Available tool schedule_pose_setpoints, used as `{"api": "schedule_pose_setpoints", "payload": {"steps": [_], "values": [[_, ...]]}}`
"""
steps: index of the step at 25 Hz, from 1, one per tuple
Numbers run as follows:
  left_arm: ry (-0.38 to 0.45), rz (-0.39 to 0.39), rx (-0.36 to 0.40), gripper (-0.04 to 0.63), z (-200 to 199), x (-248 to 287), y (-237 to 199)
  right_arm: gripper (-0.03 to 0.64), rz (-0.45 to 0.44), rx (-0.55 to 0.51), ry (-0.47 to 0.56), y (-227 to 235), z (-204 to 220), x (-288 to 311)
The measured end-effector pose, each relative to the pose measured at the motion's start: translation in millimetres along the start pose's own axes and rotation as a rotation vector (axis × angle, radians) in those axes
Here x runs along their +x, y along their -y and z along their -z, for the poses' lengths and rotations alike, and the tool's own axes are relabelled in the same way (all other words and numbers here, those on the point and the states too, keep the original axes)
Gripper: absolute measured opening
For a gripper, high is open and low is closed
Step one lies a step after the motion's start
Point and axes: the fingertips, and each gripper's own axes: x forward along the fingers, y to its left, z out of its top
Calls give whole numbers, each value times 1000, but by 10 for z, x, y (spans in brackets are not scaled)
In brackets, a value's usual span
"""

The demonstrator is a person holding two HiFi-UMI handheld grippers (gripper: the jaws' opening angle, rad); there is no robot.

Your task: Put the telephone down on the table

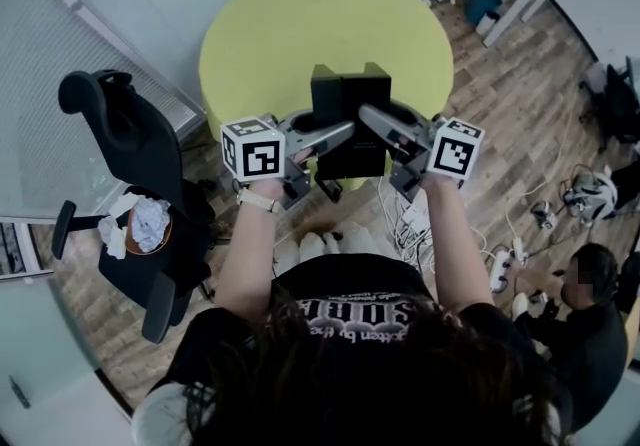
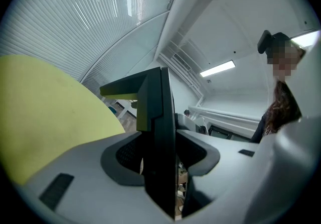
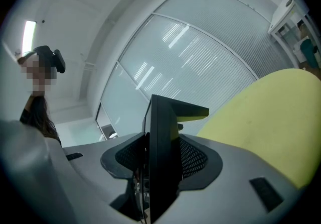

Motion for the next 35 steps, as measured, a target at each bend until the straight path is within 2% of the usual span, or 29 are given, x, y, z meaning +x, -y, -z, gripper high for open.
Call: {"api": "schedule_pose_setpoints", "payload": {"steps": [10,21,35], "values": [[10,-23,-20,189,-205,128,-436,213,-8,19,-31,421,-165,235],[42,-76,-45,189,-692,371,-1251,213,-60,54,-73,1161,-584,756],[63,-133,-109,188,-1032,609,-2218,212,-89,110,-149,2066,-841,1292]]}}
